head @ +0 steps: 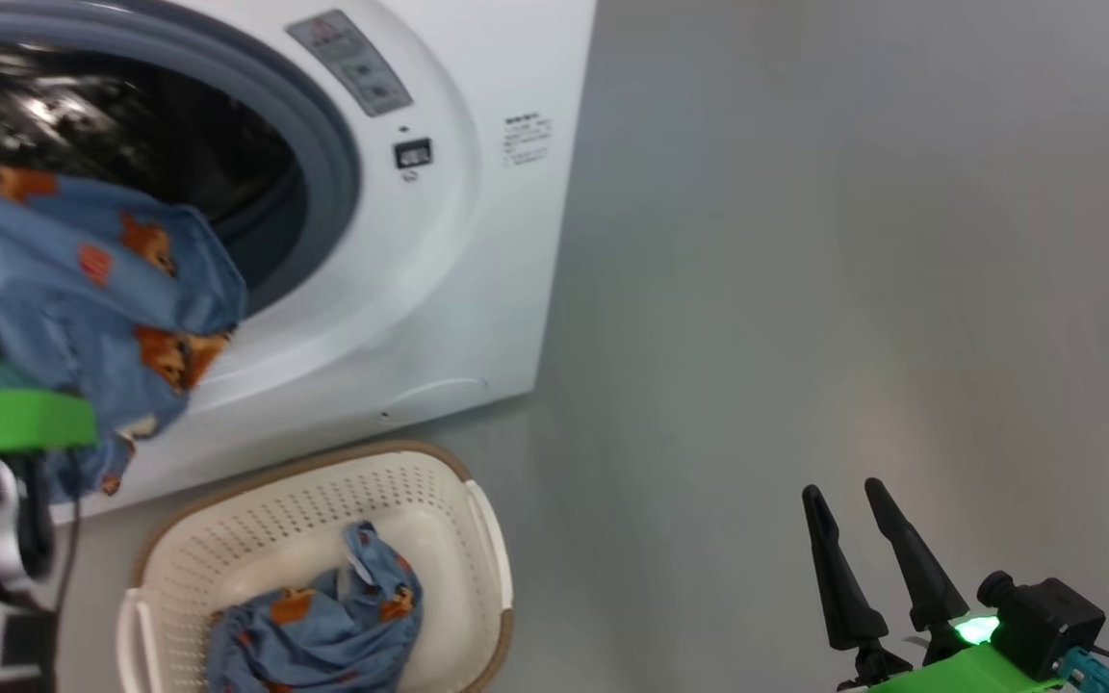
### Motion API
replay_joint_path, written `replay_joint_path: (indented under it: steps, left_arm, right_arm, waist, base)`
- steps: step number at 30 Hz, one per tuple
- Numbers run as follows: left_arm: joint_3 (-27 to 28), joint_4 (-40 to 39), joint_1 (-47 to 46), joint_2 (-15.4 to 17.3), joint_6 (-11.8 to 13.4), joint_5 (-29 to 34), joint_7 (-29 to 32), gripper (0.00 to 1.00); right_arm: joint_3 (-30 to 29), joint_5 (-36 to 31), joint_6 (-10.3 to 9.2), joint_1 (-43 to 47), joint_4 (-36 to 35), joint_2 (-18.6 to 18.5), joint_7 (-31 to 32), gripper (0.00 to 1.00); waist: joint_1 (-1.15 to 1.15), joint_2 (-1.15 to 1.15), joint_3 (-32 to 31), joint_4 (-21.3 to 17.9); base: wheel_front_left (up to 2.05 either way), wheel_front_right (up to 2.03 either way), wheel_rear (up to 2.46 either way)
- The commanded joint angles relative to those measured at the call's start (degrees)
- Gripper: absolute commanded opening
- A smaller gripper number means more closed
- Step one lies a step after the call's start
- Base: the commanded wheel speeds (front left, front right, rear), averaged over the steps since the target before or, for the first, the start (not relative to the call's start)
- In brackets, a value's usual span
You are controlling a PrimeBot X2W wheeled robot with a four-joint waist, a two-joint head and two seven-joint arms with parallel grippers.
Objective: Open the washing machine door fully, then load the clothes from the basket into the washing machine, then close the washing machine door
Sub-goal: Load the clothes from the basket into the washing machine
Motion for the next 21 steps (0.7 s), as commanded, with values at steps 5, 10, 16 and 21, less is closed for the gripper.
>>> replay_joint_path:
  steps: [5,10,16,21]
  left_arm:
    - [2.9,5.9,-9.5,6.3,0.1,2.9,-0.4,0.0]
    - [2.9,11.5,-13.7,8.0,0.0,4.6,-0.4,0.0]
    - [3.5,18.1,-20.2,10.2,0.7,6.5,-0.4,0.0]
    - [3.9,22.4,-25.4,12.8,0.8,8.1,-0.4,0.0]
  right_arm:
    - [3.1,1.7,0.52,-2.9,-1.8,-0.5,-0.3,1.0]
    - [4.1,2.0,0.52,-3.5,-1.9,-0.5,-0.3,1.0]
    - [5.3,1.9,0.52,-4.6,-2.3,-0.5,-0.3,1.0]
    - [6.8,1.3,0.52,-5.7,-2.7,-0.5,-0.3,1.0]
  waist:
    - [0.0,0.0,9.3,-7.7]
    - [0.0,0.0,11.6,-8.9]
    - [0.0,0.0,15.2,-9.6]
    - [0.0,0.0,18.6,-10.0]
  base:
    - [0.0,0.0,0.0]
    - [0.0,0.0,0.0]
    - [0.0,0.0,0.0]
    - [0.0,0.0,0.0]
